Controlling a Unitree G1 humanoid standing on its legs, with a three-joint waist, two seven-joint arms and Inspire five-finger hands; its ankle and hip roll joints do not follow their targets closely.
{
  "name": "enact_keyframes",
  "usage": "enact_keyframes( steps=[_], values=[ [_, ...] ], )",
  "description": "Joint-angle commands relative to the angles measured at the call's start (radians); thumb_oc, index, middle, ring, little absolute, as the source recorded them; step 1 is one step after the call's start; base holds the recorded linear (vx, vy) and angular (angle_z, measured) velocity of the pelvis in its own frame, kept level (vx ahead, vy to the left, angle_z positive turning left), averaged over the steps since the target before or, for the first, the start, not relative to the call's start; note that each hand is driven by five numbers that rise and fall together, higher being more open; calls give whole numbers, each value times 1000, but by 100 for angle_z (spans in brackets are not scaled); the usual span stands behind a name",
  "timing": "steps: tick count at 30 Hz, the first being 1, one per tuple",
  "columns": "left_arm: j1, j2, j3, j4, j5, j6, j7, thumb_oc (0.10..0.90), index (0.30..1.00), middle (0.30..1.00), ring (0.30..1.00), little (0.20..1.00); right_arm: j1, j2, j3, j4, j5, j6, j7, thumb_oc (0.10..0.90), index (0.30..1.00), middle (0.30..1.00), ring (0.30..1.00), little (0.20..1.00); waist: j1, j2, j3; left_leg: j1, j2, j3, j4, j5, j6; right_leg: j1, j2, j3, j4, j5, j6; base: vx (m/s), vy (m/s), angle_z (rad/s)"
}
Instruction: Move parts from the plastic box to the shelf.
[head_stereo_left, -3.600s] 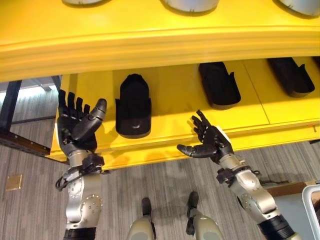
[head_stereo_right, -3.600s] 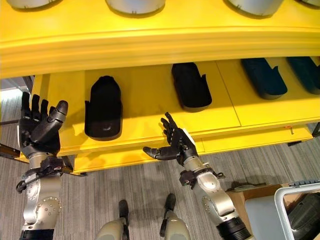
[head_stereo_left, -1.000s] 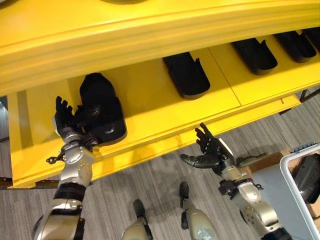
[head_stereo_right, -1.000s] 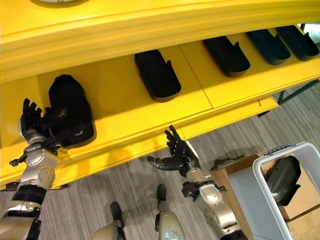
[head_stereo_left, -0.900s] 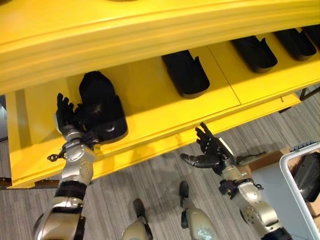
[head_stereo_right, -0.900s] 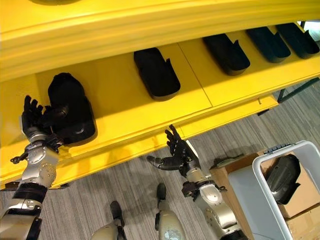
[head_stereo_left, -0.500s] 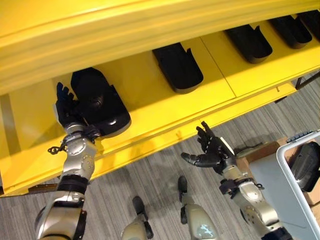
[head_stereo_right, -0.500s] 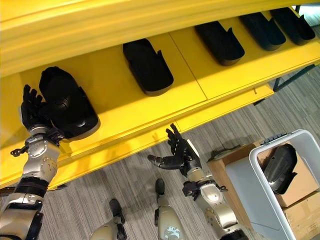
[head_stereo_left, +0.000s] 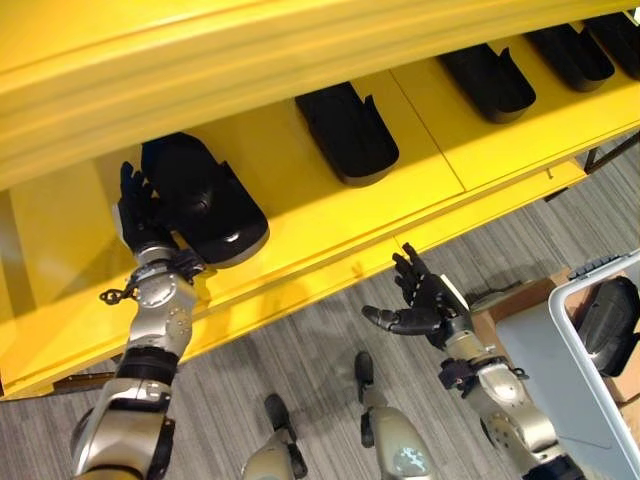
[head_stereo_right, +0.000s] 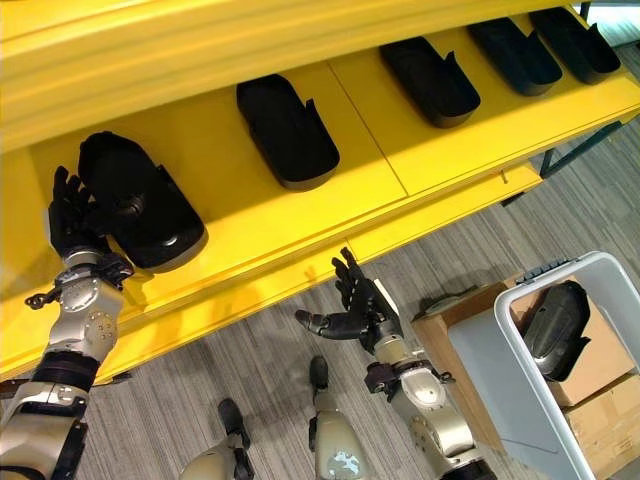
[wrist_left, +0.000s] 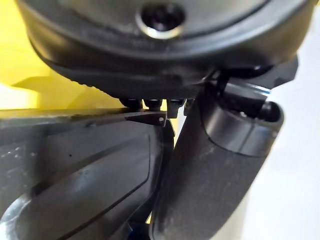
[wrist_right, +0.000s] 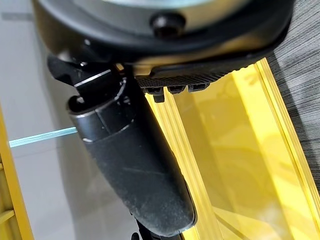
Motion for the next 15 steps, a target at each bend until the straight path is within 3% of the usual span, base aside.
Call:
enact_keyframes(
  steps=[1, 15],
  values=[
    [-136, -10, -59, 25, 41, -16, -55, 900, 1000, 1000, 1000, 1000, -53, -13, -39, -93, 25, -108, 15, 900, 1000, 1000, 1000, 1000, -32, -11, -35, -39, 36, -59, 179, -111, -10, -15, -148, 26, 114, -44, 127, 0, 0, 0],
    [-82, -5, -40, 0, 43, -18, -63, 900, 1000, 1000, 1000, 1000, -88, -10, -19, -84, 23, -100, 19, 900, 1000, 1000, 1000, 1000, -10, 0, -44, -36, 30, -71, 173, -109, -9, 1, -157, 9, 110, -45, 126, 0, -1, 0]
  ],
)
